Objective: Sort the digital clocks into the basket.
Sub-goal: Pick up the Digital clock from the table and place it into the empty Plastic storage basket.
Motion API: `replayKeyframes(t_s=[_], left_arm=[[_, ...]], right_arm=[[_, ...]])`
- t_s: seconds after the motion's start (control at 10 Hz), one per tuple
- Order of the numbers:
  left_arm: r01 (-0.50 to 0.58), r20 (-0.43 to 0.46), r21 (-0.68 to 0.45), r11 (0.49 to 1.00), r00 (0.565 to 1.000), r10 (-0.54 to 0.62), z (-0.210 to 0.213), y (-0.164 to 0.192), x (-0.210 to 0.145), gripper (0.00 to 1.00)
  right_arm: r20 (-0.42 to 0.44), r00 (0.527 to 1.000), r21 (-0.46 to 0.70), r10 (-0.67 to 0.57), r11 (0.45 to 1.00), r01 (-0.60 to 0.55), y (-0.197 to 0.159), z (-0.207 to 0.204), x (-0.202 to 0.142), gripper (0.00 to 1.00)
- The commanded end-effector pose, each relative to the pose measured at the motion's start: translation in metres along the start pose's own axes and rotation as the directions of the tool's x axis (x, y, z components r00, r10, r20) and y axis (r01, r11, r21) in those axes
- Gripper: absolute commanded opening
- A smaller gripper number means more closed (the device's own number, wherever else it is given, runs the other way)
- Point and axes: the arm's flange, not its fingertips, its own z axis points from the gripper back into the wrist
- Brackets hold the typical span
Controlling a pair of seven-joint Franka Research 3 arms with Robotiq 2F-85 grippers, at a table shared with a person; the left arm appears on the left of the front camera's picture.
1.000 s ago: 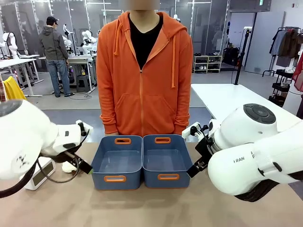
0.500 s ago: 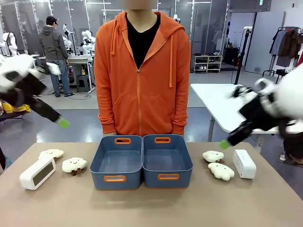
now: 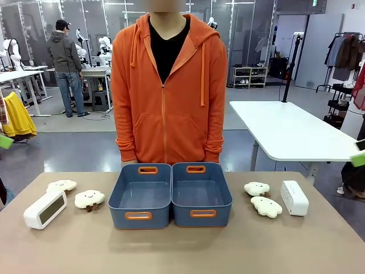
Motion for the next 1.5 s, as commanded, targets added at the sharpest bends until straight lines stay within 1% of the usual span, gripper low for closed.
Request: replayKeyframes(t_s=[0.0, 0.1, 0.2, 0.3, 1.4], left_arm=[[-0.006, 0.061, 0.028, 1.000, 0.998, 0.004, 0.003, -0.004, -0.014, 1.00], [-0.012, 0.082, 0.033, 0.999, 0.997, 0.010, 0.002, -0.004, -0.011, 1.00], [-0.026, 0.126, 0.054, 0.998, 0.992, 0.019, -0.006, -0.003, -0.002, 1.00], [-0.025, 0.041, 0.027, 0.999, 0.999, 0.024, 0.015, -0.001, -0.017, 1.00], [-0.025, 0.041, 0.027, 0.999, 0.999, 0.024, 0.015, -0.001, -0.017, 1.00]], right_arm=[[-0.001, 1.000, 0.007, 0.000, 1.000, 0.000, 0.014, -0.009, -0.019, 1.00], [0.005, 1.000, 0.011, 0.005, 1.000, -0.005, 0.013, -0.013, -0.015, 1.00], [0.000, 1.000, 0.039, 0.006, 0.999, -0.006, 0.012, -0.023, -0.012, 1.00], [0.004, 1.000, -0.006, -0.019, 1.000, 0.019, 0.001, 0.011, -0.009, 1.00], [0.004, 1.000, -0.006, -0.019, 1.000, 0.019, 0.001, 0.011, -0.009, 1.00]])
